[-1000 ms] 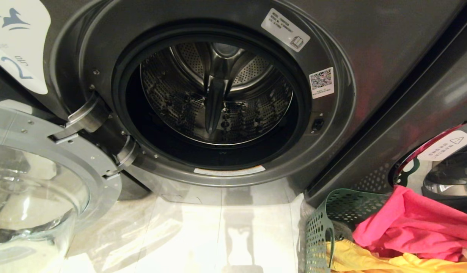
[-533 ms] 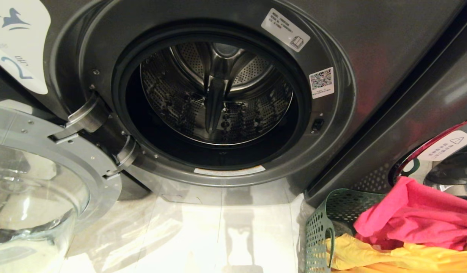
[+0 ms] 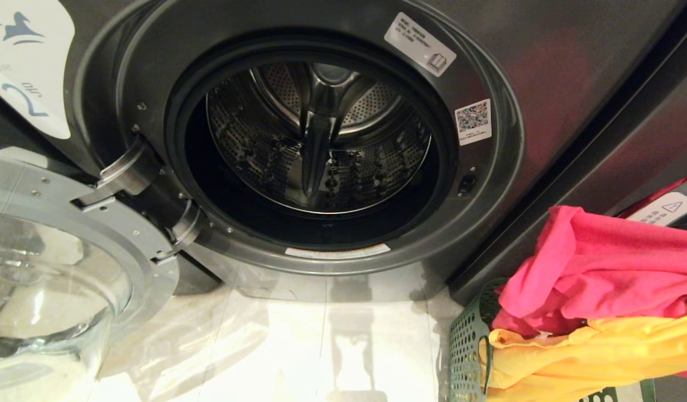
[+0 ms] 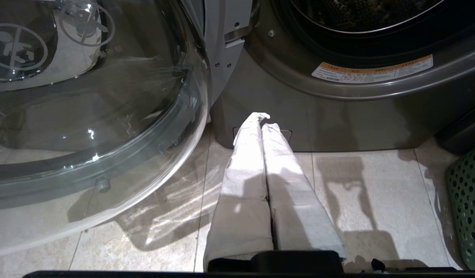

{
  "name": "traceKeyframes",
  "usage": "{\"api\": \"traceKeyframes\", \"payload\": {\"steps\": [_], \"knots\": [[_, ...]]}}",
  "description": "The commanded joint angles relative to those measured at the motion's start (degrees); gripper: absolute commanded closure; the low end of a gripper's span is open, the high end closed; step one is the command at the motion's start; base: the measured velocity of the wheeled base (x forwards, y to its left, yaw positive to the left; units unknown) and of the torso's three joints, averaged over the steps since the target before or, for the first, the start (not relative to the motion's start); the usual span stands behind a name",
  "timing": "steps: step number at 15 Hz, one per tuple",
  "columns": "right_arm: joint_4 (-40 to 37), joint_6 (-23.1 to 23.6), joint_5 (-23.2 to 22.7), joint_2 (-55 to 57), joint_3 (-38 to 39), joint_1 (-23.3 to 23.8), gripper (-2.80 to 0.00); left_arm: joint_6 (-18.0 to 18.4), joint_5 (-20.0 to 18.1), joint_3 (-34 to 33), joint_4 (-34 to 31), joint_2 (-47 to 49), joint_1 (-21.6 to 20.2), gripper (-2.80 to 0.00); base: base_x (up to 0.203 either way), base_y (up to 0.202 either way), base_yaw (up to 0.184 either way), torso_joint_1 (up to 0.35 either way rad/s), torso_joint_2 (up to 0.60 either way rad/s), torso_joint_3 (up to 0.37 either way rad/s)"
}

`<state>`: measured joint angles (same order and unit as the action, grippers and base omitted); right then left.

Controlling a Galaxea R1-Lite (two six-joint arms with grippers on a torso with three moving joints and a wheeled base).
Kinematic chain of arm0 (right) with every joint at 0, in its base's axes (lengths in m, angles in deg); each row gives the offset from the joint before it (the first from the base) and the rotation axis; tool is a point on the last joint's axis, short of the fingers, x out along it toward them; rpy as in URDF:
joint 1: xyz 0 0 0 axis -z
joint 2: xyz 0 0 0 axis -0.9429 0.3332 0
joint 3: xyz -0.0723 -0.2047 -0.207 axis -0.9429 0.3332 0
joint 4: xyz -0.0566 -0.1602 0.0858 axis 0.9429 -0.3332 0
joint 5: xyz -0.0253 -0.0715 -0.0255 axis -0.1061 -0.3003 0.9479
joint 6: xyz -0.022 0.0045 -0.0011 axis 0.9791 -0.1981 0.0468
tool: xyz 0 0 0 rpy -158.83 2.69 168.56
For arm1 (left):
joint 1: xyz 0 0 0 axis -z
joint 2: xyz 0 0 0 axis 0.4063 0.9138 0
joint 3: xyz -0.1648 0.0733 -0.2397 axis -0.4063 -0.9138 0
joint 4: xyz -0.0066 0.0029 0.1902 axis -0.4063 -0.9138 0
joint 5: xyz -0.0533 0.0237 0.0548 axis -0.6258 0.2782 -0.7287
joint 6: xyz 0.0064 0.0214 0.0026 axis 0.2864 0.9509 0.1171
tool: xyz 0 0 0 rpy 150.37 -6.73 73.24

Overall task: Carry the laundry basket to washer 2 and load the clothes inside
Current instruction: Place the clothes into the washing machine

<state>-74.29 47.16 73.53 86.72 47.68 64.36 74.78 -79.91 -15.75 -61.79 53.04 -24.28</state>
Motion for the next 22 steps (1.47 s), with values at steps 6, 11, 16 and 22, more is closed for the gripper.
{"api": "traceKeyframes", "payload": {"steps": [6, 11, 16, 22], "knots": [[-10.88, -1.01, 0.1, 4.12, -13.25, -14.13, 0.0, 0.02, 0.02, -2.29, 0.06, 0.0, -0.05, 0.0, 0.0, 0.0, 0.0, 0.0, 0.0, 0.0], [-10.8, -1.06, 2.03, 4.21, -10.98, -14.13, 0.0, 0.02, 0.02, -2.29, 0.06, 0.0, -0.05, 0.0, 0.0, 0.0, 0.0, 0.0, 0.0, 0.0], [-10.63, -0.27, 2.01, 5.37, -11.78, -18.1, 0.0, 0.02, 0.02, -2.29, 0.06, 0.0, -0.05, 0.0, 0.0, 0.0, 0.0, 0.0, 0.0, 0.0], [-10.63, 2.41, 1.95, 5.09, -10.29, -19.49, 0.0, 0.02, 0.02, -2.29, 0.06, 0.0, -0.05, 0.0, 0.0, 0.0, 0.0, 0.0, 0.0, 0.0]]}}
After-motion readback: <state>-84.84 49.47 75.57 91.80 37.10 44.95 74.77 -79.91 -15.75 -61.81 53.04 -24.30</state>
